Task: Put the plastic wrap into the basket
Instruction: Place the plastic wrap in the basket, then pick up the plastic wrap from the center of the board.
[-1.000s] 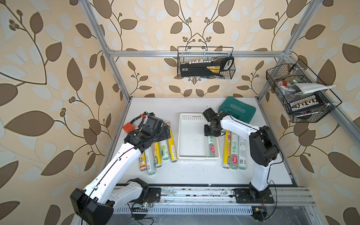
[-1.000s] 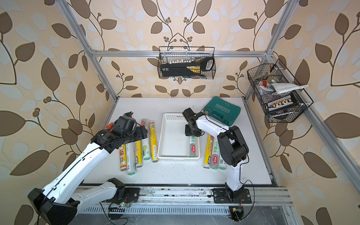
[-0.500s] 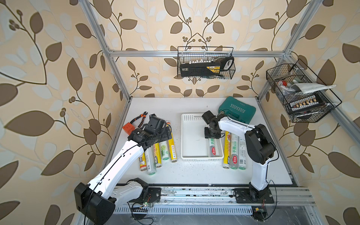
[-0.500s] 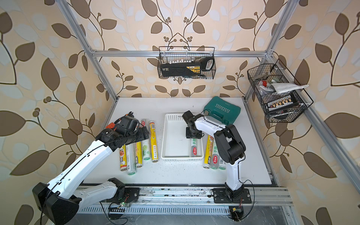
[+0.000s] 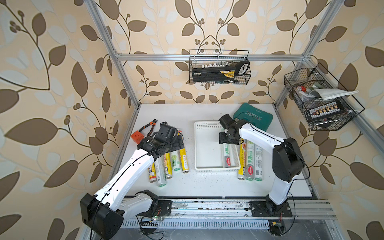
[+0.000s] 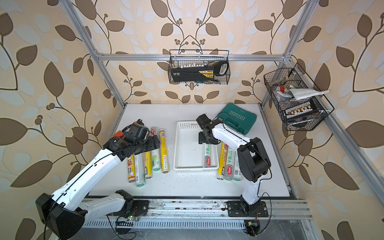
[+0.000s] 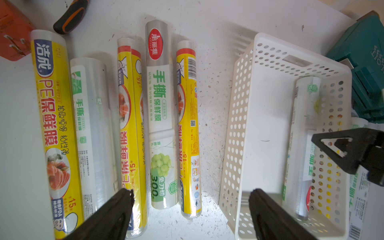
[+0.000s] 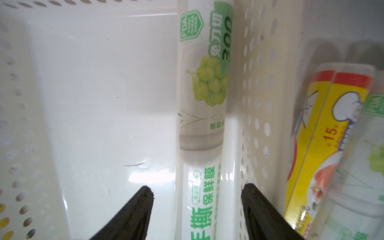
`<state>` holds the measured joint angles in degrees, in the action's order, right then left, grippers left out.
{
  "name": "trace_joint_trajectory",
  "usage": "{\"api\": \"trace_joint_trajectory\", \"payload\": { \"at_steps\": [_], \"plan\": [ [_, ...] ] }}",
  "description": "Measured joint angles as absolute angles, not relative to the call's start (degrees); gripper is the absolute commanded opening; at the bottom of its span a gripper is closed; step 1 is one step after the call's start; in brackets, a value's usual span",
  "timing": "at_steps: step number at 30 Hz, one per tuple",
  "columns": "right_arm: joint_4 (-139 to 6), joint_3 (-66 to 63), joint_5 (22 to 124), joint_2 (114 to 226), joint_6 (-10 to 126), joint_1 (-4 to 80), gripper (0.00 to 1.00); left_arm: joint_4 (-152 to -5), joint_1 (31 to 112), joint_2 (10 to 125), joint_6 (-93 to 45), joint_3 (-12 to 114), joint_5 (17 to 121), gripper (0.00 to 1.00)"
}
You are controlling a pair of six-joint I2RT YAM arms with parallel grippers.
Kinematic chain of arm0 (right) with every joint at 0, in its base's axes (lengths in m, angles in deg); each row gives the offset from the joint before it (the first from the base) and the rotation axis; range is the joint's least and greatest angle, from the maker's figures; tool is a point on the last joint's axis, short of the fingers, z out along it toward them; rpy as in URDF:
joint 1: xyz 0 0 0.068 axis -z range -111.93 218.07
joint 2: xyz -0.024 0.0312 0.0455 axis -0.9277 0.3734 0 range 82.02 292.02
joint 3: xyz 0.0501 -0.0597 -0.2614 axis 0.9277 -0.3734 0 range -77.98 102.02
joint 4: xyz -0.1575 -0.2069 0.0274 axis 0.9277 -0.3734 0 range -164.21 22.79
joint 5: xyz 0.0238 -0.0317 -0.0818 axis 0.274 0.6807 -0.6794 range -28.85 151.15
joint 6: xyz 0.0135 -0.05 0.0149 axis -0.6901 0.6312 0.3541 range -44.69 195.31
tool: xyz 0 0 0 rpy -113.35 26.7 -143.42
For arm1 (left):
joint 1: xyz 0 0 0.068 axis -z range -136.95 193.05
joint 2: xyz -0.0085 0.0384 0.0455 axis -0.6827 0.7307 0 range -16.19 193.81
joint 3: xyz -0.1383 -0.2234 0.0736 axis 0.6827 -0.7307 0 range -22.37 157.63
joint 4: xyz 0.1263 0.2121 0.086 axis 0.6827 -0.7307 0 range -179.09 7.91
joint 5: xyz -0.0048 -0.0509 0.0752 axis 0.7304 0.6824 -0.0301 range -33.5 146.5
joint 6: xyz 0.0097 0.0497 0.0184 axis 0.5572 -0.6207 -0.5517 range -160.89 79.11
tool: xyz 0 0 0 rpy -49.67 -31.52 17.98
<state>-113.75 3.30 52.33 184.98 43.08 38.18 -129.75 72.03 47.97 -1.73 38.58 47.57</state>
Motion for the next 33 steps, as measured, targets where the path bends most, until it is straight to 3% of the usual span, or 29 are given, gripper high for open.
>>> {"api": "trace_joint_trajectory", "payload": {
  "at_steps": [11, 21, 30, 33],
  "plan": [
    [-115.8, -3.3, 55.5, 165.2, 45.2, 38.2, 0.73, -128.9, 72.0, 52.6, -1.9, 40.3, 48.1, 0.93],
    [-117.3, -11.6, 60.1, 153.8, 46.4, 38.2, 0.74, -127.9, 72.0, 57.4, -1.6, 41.0, 48.5, 0.93],
    [-117.6, -15.9, 63.3, 147.6, 46.9, 38.2, 0.74, -124.5, 72.0, 63.3, 0.3, 41.0, 50.4, 0.74],
    [-117.5, -17.0, 64.4, 147.3, 47.1, 38.2, 0.74, -123.5, 72.0, 65.5, 0.8, 41.0, 50.7, 0.72]
  ]
}}
